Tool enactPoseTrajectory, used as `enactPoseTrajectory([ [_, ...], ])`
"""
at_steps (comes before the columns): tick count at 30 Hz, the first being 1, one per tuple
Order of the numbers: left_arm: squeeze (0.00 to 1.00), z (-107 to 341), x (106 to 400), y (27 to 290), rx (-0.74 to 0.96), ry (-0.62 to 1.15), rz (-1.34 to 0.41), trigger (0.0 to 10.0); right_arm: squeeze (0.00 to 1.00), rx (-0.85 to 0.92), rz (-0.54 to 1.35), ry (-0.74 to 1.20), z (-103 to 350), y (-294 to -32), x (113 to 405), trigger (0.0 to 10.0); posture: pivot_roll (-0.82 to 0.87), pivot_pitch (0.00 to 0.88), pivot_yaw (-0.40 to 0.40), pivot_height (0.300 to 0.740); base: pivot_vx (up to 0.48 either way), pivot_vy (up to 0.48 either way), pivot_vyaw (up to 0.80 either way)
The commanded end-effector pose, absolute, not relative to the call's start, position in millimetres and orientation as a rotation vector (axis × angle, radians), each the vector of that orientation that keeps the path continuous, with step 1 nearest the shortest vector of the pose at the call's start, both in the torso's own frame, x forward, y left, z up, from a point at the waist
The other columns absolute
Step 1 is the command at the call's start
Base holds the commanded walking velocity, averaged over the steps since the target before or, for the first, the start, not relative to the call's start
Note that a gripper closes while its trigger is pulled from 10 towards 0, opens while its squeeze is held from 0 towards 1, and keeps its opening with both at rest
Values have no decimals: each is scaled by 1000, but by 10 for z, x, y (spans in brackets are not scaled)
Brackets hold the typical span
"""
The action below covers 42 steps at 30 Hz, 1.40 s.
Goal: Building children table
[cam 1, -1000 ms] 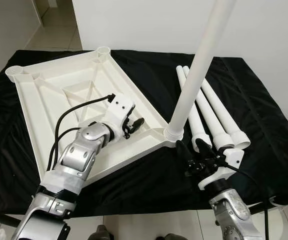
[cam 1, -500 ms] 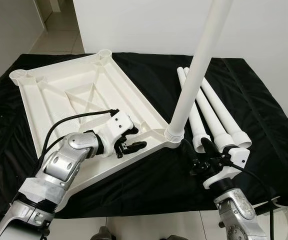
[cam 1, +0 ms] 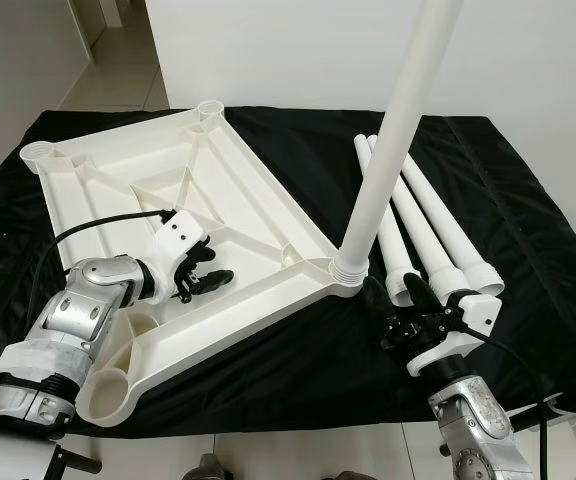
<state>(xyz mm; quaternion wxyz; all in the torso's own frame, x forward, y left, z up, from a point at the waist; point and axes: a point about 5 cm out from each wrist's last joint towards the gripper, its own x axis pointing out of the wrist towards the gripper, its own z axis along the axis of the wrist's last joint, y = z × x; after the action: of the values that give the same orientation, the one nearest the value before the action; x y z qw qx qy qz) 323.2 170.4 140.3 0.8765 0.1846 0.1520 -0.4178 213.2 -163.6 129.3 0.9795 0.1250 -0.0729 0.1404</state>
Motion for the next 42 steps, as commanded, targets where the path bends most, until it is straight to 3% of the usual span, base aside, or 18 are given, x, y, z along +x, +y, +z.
enactPoseTrajectory([
  [1,0,1361,3192,1690,383,324,-918,10000,0,231,268,-140,1273,-1694,2147,10000,-9,3,26,740,0,0,0],
  [15,0,1428,3009,1467,154,253,-1186,10000,0,218,267,-150,1281,-1717,2199,10000,-12,0,27,740,0,0,0],
  [26,0,1309,2849,1310,157,285,-1267,10000,0,219,270,-147,1267,-1694,2198,10000,-14,0,29,740,0,0,0],
  [32,0,1249,2868,1196,145,288,-1211,10000,0,213,271,-145,1265,-1690,2203,10000,-17,0,26,740,0,0,0],
  [42,0,1188,3008,1236,208,326,-1022,10000,0,209,278,-145,1268,-1686,2214,10000,-14,0,18,740,0,0,0],
])
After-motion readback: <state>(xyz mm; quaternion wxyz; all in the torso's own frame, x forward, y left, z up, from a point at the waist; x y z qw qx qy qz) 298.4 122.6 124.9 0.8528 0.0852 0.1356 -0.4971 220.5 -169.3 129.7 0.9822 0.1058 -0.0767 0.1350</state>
